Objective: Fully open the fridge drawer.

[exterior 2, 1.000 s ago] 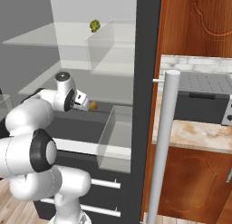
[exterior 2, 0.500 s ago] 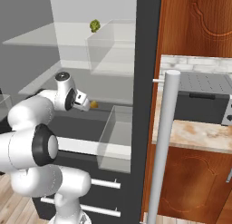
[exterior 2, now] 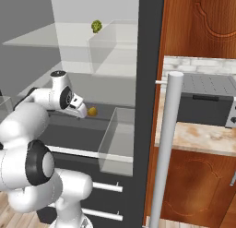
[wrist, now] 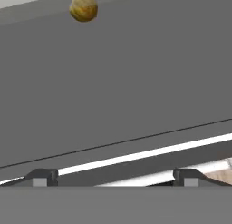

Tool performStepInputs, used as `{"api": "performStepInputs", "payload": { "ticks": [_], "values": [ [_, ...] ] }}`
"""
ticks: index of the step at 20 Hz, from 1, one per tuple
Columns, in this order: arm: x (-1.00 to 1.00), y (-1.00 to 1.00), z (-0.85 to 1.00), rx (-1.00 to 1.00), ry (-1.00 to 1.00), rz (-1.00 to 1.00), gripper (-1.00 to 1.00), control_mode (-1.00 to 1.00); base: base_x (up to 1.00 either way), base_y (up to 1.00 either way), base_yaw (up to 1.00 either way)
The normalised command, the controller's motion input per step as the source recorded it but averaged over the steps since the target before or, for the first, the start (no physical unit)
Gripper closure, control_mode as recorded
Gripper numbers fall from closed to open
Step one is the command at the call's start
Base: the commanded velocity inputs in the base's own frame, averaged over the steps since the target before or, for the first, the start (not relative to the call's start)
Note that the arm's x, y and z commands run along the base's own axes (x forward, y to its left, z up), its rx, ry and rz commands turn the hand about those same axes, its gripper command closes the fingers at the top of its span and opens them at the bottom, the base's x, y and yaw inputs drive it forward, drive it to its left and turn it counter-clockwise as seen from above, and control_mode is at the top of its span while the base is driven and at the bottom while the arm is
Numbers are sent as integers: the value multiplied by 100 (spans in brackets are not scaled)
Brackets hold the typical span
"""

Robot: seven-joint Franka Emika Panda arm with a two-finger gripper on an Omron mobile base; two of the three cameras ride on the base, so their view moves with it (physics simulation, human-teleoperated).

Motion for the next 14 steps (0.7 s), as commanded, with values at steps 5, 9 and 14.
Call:
{"api": "performStepInputs", "payload": {
  "ticks": [5, 9, 14],
  "values": [
    [-99, -20, -45, 0, 11, -4, -100, -100, 0, 0, 0],
    [-90, -18, -42, 0, 6, -3, -100, -100, 0, 0, 0],
    [-92, -10, -40, 0, 2, -4, -100, -100, 0, 0, 0]
  ]
}}
